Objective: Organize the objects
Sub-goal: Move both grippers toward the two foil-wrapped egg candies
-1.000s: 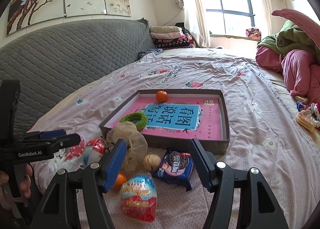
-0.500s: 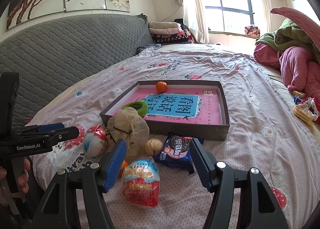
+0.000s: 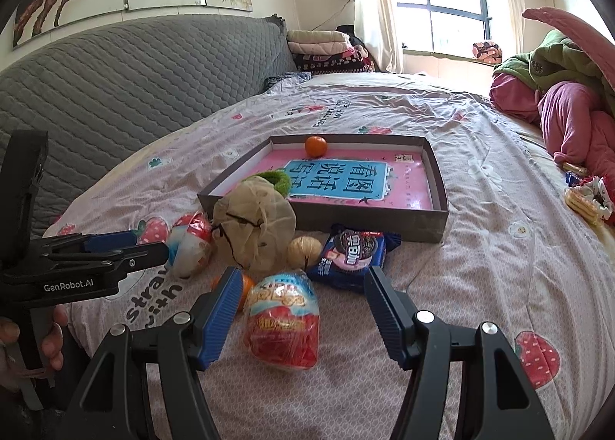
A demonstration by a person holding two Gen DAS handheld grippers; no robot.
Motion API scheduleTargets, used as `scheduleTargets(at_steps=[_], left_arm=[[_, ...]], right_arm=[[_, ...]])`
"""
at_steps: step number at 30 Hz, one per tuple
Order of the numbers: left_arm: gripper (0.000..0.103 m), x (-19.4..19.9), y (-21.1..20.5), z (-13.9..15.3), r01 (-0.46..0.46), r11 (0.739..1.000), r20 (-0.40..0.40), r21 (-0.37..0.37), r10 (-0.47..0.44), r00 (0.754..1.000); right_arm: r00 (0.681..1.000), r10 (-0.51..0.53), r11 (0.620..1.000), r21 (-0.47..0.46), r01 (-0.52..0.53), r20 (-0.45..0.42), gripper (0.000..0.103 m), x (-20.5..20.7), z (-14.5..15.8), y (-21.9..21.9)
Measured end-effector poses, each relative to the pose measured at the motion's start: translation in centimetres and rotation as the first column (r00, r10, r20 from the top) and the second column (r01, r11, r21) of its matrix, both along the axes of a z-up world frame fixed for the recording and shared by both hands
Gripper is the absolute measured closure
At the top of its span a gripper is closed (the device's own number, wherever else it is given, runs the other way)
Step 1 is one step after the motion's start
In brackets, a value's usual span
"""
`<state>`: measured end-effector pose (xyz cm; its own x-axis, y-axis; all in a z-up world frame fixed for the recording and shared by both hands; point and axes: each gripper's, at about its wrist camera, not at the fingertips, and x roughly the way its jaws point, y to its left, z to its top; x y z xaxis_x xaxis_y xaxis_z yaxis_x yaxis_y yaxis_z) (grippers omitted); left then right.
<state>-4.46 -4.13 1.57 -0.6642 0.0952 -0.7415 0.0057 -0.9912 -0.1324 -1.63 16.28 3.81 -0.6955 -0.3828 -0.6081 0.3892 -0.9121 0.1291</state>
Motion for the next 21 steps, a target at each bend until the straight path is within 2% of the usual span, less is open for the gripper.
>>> scheduleTargets(at_steps=[21], left_arm=[[0.035,0.2,0.5,-1.2,-0.003,1.0,0.03,0.001,0.003,1.0]], right_arm=[[0.998,0.023,0.998,0.053,-0.026,0.057,0.038,0.4,-1.9,-1.4]])
